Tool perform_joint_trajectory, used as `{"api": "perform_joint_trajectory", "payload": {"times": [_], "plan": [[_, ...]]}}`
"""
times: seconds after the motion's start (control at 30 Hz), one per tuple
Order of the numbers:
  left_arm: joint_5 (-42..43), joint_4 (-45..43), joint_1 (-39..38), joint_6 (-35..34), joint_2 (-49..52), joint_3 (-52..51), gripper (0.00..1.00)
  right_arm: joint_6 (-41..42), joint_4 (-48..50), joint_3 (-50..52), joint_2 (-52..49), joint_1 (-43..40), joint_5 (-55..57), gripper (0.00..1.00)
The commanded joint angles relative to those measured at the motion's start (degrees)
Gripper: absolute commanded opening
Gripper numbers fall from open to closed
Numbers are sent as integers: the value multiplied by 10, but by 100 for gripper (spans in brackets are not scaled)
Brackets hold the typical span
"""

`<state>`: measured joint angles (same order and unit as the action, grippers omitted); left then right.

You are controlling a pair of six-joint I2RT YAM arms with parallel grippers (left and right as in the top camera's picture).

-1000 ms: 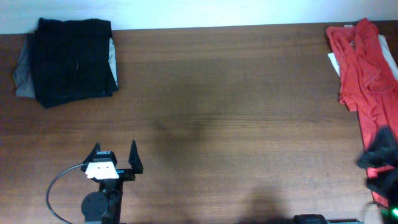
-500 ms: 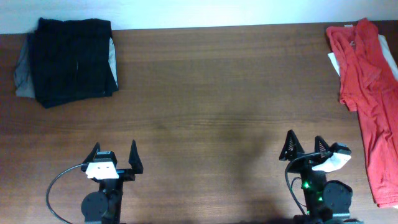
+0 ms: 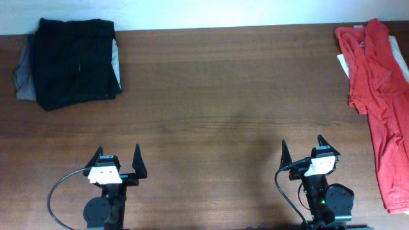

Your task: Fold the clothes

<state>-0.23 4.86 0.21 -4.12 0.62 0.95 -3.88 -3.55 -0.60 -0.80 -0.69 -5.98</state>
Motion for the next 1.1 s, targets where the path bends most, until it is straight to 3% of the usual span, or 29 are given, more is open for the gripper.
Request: {"api": "perform_joint_trajectory", "payload": {"times": [0.0,1.07], "plan": [[6,-1,3,5,-3,-5,99,-10,-3,3,6,3,-9,98],[6,-1,3,5,-3,-5,99,-19,-3,3,6,3,-9,98]]}}
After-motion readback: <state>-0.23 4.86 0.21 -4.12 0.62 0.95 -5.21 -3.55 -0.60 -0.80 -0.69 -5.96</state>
